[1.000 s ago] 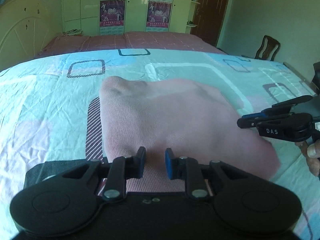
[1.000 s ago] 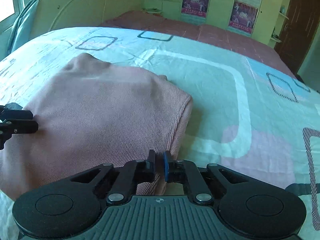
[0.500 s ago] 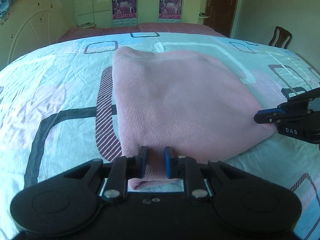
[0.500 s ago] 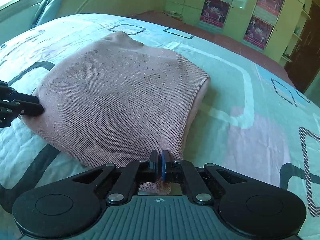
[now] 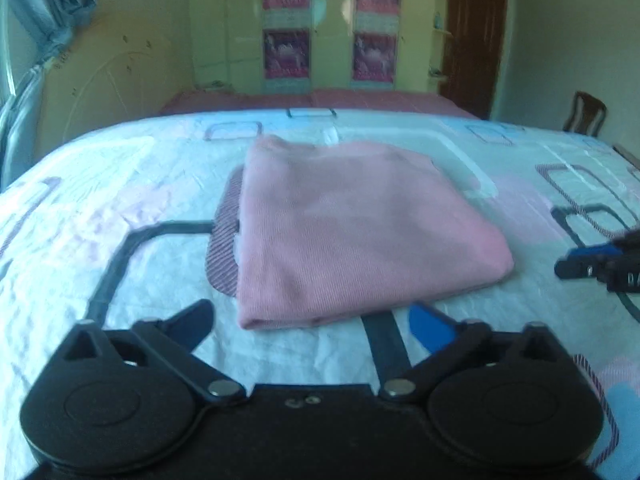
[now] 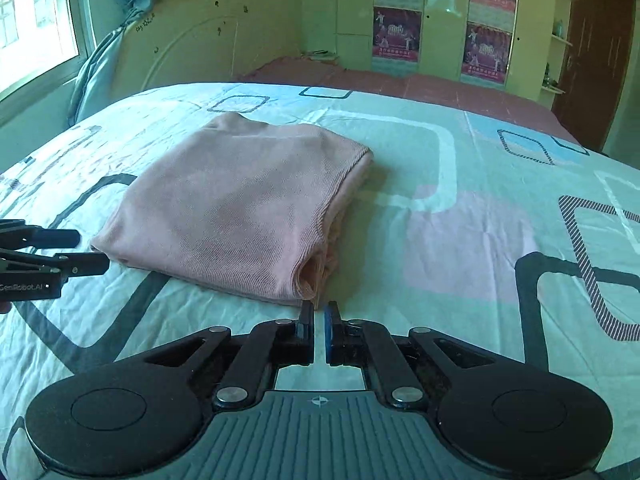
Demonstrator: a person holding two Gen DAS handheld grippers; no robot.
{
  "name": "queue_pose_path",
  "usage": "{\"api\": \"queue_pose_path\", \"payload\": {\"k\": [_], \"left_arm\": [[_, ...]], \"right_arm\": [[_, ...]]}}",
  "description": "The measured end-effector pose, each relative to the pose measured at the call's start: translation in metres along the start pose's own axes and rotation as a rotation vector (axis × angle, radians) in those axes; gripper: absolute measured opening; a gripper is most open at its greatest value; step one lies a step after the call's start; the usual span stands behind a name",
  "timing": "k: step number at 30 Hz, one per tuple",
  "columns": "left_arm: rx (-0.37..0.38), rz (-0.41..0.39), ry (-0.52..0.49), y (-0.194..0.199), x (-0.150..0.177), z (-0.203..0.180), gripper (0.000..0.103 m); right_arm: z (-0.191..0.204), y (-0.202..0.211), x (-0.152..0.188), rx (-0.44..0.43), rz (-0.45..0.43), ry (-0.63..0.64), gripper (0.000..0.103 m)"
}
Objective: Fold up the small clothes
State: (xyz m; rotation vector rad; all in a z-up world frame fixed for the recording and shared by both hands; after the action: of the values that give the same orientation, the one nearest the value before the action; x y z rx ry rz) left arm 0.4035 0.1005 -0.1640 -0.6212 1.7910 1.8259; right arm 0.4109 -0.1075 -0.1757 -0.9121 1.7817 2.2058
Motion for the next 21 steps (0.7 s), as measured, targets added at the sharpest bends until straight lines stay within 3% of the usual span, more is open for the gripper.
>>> {"api": "queue_pose_path", "payload": {"k": [1, 2, 7, 15, 21], "left_arm": [[-0.006, -0.012, 0.002, 0.004, 0.002, -0.003, 0.103], [-0.001, 0.001, 0.002, 0.006, 0.004, -0.006, 0.103], [-0.018, 0.019, -0.016, 0.025, 0.018, -0.020, 0.103], [0.019, -0.015, -0.005, 0.082, 0.036, -0.044, 0.103], [0.007, -0.065, -0.005, 0.133, 0.046, -0.058, 0.103]], "right_arm": [[0.000, 0.005, 0.002, 0.014, -0.028, -0.009, 0.103], [0.002, 0.011, 0.005, 0.013, -0.075, -0.003, 0.103], [0.004, 0.026, 0.018, 0.027, -0.077, -0.040, 0.103], [0.010, 0.090, 0.040, 0.057, -0.162, -0.122, 0.103], [0.023, 0.144, 0.071, 0.074, -0.218, -0.125, 0.103]]}}
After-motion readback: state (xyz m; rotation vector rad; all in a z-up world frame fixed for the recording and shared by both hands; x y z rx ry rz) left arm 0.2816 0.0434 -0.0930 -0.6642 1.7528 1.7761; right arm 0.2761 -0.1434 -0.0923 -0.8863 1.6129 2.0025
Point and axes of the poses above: each gripper's, at about its wrist camera, not at the fingertips, and y roughly against the way its jaws point, z to its left, x to its underside, the point moved 6 cm from there along -y, roughly the way its jaws point, and after that the axes turned 12 degrees about z, right-handed, at the moved point
